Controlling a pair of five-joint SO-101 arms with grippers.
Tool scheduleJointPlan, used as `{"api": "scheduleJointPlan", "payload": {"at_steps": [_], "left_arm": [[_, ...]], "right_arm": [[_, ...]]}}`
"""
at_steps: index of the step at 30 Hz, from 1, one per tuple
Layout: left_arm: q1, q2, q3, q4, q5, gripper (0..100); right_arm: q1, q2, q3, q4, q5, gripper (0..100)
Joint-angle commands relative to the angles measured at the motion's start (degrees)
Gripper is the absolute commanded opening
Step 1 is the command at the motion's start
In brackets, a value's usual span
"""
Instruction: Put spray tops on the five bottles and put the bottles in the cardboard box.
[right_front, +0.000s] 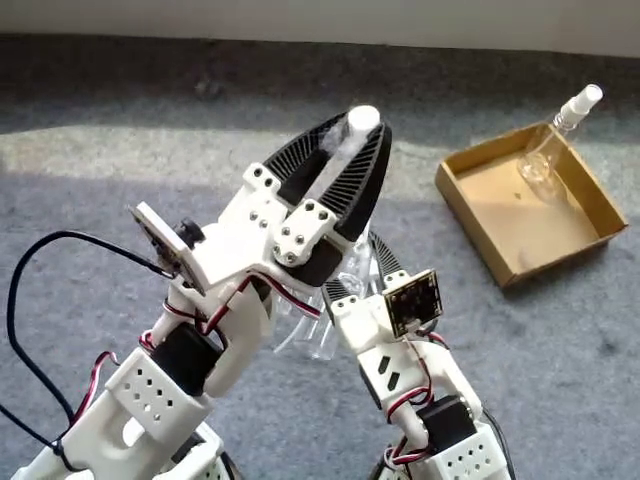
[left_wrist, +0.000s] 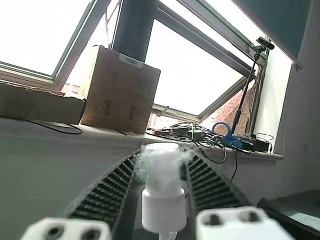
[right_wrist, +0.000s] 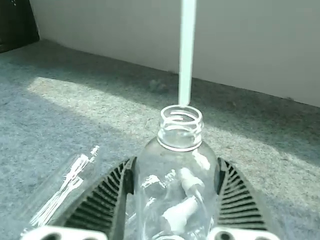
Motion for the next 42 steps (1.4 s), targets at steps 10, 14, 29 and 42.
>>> {"api": "scheduleJointPlan", "payload": {"at_steps": [10, 14, 29, 42], "left_arm": [[-5.23, 0.31, -1.45, -1.58, 0.62, 1], [-5.23, 0.40, -1.54, -1.58, 0.62, 1], [-5.58, 6.02, -0.57, -3.52, 0.62, 1], [-4.35, 5.93, 12.53, -3.60, 0.44, 1]], "right_arm": [[0.66, -0.84, 0.13, 0.40, 0.00, 14.3], [0.66, -0.84, 0.13, 0.40, 0.00, 14.3], [0.66, -0.84, 1.54, 0.13, 0.00, 14.3], [0.66, -0.84, 1.71, 0.13, 0.00, 14.3]]}}
